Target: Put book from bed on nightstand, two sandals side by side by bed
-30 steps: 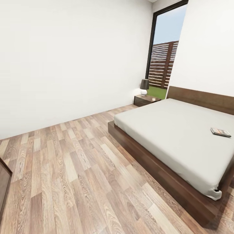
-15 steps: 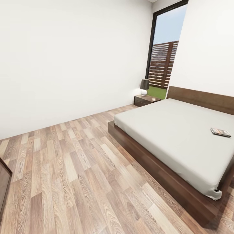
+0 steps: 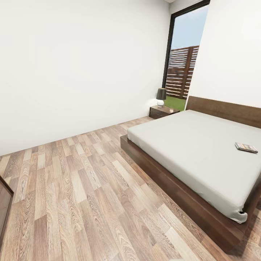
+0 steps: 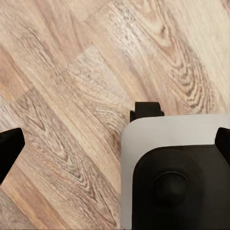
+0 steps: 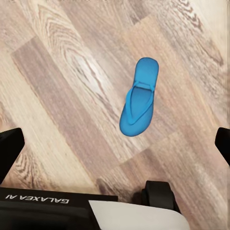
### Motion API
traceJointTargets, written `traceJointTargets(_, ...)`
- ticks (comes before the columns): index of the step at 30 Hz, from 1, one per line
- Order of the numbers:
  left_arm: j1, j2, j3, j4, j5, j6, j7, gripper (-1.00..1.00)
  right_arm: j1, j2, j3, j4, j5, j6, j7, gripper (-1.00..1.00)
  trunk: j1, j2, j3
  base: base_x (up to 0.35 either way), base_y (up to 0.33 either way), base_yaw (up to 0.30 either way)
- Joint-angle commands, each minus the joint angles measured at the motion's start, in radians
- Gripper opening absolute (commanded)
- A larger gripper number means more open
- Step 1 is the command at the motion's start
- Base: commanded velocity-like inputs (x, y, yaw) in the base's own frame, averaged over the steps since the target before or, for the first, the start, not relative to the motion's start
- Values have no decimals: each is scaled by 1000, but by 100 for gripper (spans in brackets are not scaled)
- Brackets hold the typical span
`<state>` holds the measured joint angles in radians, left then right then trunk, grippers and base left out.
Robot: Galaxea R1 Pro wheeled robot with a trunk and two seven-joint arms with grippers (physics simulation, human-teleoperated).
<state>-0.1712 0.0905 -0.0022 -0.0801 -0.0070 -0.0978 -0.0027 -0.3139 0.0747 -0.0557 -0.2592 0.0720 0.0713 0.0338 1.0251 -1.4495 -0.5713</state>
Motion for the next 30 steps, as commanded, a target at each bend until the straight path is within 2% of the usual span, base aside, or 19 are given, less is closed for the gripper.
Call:
traceJointTargets(1,-9,1,0,0,-1,-3,0,100,0,-1,-6,-4,7,6,4,100,0,0,-1,0,0,0)
traceJointTargets(14,-39,4,-4,-3,1,-16,8,100,-15,-8,-4,-9,11,56,-2,100,0,0,-1,0,0,0)
traceJointTargets(23,-42,1,-7,-5,2,-22,18,100,-30,-43,-6,-7,6,70,2,100,0,0,-1,0,0,0)
traceJointTargets(30,-42,0,-6,-6,3,-24,19,100,-32,-51,-5,-6,5,68,7,100,0,0,-1,19,0,0)
